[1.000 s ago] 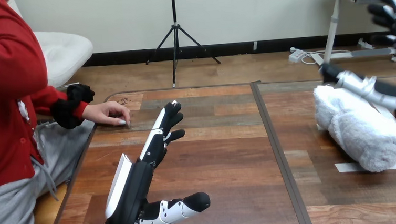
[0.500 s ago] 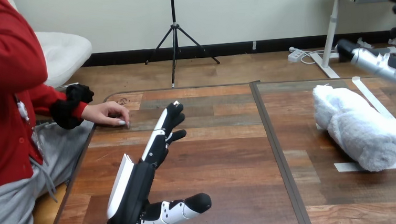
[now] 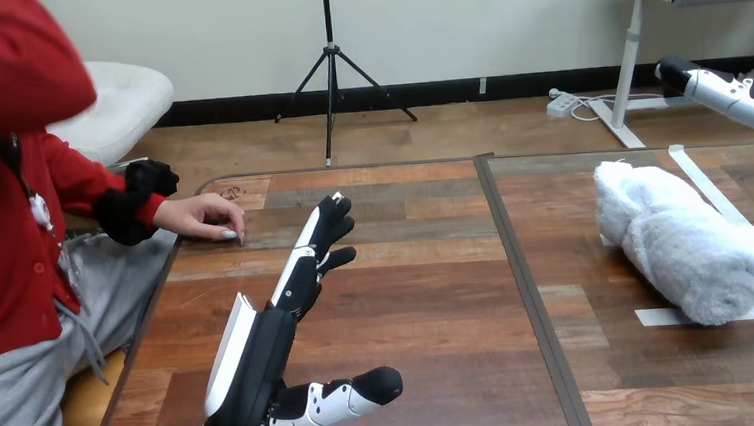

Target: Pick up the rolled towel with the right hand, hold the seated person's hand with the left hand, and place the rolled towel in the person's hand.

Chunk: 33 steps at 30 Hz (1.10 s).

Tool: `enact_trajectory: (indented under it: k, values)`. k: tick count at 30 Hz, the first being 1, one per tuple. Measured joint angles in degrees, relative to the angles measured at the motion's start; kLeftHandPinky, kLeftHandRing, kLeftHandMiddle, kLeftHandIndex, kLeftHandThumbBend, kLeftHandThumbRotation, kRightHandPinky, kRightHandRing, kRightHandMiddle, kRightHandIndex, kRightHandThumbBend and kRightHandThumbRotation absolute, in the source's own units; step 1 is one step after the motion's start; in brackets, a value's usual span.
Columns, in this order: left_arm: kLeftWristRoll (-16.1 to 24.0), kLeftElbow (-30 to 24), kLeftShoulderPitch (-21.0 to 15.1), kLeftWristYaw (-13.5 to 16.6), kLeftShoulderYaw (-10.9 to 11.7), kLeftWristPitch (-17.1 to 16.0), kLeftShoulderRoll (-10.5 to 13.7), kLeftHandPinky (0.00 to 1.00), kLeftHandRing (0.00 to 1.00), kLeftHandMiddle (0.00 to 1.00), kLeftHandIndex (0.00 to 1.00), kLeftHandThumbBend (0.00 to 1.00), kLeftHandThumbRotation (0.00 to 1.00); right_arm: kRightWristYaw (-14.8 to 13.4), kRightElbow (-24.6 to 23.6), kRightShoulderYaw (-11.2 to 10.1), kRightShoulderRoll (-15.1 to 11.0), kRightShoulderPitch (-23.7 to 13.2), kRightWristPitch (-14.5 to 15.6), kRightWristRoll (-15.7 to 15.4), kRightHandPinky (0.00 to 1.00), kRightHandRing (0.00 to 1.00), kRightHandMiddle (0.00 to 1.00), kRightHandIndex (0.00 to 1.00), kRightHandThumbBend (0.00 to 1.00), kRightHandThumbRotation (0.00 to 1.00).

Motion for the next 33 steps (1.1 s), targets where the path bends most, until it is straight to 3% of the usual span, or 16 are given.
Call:
enact_trajectory:
  k: [4, 9, 13, 23, 26, 33]
  values:
    - [-0.01, 0.0, 0.01, -0.01, 0.0, 0.0, -0.01, 0.85, 0.93, 0.96, 0.97, 1.0, 0.71, 0.51, 4.25, 0.88, -0.65, -2.5, 1.34, -0.21, 0.63, 0.83, 0.9, 0.95, 1.0, 0.58]
    - [0.0, 0.0, 0.08, -0.02, -0.01, 0.0, -0.01, 0.85, 0.93, 0.96, 0.97, 1.0, 0.71, 0.93, 10.02, 2.42, -1.37, -5.52, 2.48, -1.09, 0.53, 0.71, 0.81, 0.94, 1.0, 0.57]
    - [0.0, 0.01, 0.15, -0.01, 0.0, 0.0, 0.0, 0.85, 0.93, 0.96, 0.97, 1.0, 0.71, 1.0, 14.75, 3.59, -1.47, -7.93, 2.87, -1.91, 0.49, 0.68, 0.79, 0.93, 1.0, 0.57]
    - [-0.18, 0.02, 0.25, -0.13, -0.05, 0.0, -0.02, 0.86, 0.93, 0.96, 0.97, 1.0, 0.68, 1.14, 25.82, 7.58, -1.49, -12.94, 3.34, -3.61, 0.46, 0.65, 0.73, 0.94, 1.0, 0.59]
    - [-0.21, 0.02, 0.3, -0.17, -0.08, 0.0, -0.01, 0.86, 0.94, 0.97, 0.97, 1.0, 0.68, 1.24, 29.33, 8.92, -1.49, -14.42, 3.44, -4.28, 0.48, 0.69, 0.76, 0.95, 1.0, 0.61]
    - [-0.27, 0.02, 0.57, -0.33, -0.11, 0.0, -0.01, 0.86, 0.94, 0.97, 0.97, 1.0, 0.68, 1.54, 36.46, 11.48, -1.47, -17.28, 3.52, -5.01, 0.44, 0.64, 0.72, 0.96, 1.0, 0.6]
